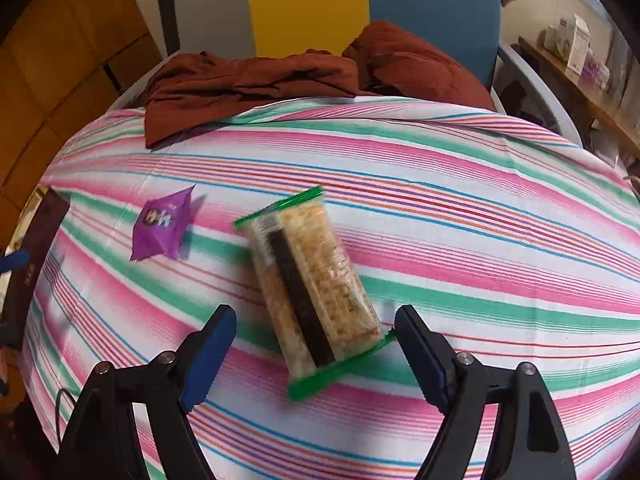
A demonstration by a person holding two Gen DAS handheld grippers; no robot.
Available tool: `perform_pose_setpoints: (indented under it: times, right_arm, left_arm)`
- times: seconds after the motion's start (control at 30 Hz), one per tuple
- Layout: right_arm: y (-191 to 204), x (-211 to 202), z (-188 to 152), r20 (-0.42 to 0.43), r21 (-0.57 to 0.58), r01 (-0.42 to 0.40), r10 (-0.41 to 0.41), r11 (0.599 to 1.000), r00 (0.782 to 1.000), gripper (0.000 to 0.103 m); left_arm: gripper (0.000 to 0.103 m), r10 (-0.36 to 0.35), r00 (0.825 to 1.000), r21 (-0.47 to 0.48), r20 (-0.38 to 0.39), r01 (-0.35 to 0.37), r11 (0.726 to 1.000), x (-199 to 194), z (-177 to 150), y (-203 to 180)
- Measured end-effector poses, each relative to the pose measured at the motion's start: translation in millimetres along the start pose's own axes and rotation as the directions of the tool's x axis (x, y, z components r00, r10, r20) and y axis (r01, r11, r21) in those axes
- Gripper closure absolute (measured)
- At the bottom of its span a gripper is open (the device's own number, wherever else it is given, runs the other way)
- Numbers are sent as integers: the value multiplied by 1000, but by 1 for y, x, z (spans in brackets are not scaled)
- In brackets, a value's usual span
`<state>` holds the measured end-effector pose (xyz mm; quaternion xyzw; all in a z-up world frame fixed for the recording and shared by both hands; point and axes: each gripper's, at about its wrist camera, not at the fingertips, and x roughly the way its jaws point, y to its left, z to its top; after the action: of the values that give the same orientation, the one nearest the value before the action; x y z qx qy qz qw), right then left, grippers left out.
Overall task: Organize objects
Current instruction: 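Lower right gripper onto the green-edged cracker pack and grasp it, then grasp the second purple packet with left gripper while right gripper holds crackers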
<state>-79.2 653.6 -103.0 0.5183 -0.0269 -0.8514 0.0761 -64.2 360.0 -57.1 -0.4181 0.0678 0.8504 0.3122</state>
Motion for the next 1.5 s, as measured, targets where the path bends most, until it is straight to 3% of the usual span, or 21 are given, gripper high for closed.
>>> perform_pose_setpoints:
  times: [0.23, 0.37, 0.57, 0.7, 0.83, 0.93, 1.1, 1.23, 1.33, 1.4, 1.47, 1.5]
  right_arm:
    - [3, 17, 6, 28, 69, 94, -96, 993, 995, 24]
    - [3, 12, 1, 73, 149, 121, -133, 982, 988, 55]
    - [19, -7, -35, 135, 230, 127, -161, 965, 978, 56]
    - [28, -17, -57, 186, 279, 129, -185, 952, 965, 56]
    - [31, -17, -59, 188, 303, 157, -220, 940, 957, 56]
    - [37, -15, -58, 189, 297, 195, -258, 935, 948, 56]
    - [38, -14, -58, 195, 297, 206, -270, 932, 943, 56]
    - [39, -13, -58, 197, 299, 214, -279, 930, 940, 56]
    - [40, -13, -58, 198, 299, 218, -284, 929, 938, 56]
    - [39, -13, -59, 201, 306, 211, -279, 929, 939, 56]
    - [39, -13, -60, 202, 307, 209, -278, 928, 939, 56]
    - [39, -13, -60, 203, 307, 210, -279, 928, 939, 56]
  left_arm:
    - [0, 30, 1000, 34, -9, -29, 999, 26, 20, -8]
    - [0, 56, 998, 108, -1, -56, 993, 41, 32, -17]
    - [0, 54, 998, 184, 20, -56, 981, 72, 57, -28]
    - [0, 65, 998, 278, 20, -68, 958, 97, 68, -40]
    - [0, 122, 992, 350, 43, -129, 928, 115, 70, -49]
    - [0, 111, 990, 373, 85, -135, 918, 119, 69, -52]
    - [2, 101, 991, 366, 82, -124, 922, 128, 72, -58]
    - [19, 86, 995, 397, 53, -100, 912, 138, 72, -69]
    - [40, 82, 996, 421, 32, -88, 903, 143, 69, -75]
    - [41, 76, 997, 421, 33, -83, 903, 143, 68, -74]
    - [52, 44, 998, 412, 33, -54, 909, 142, 68, -72]
    - [53, 31, 999, 404, 35, -43, 914, 141, 68, -70]
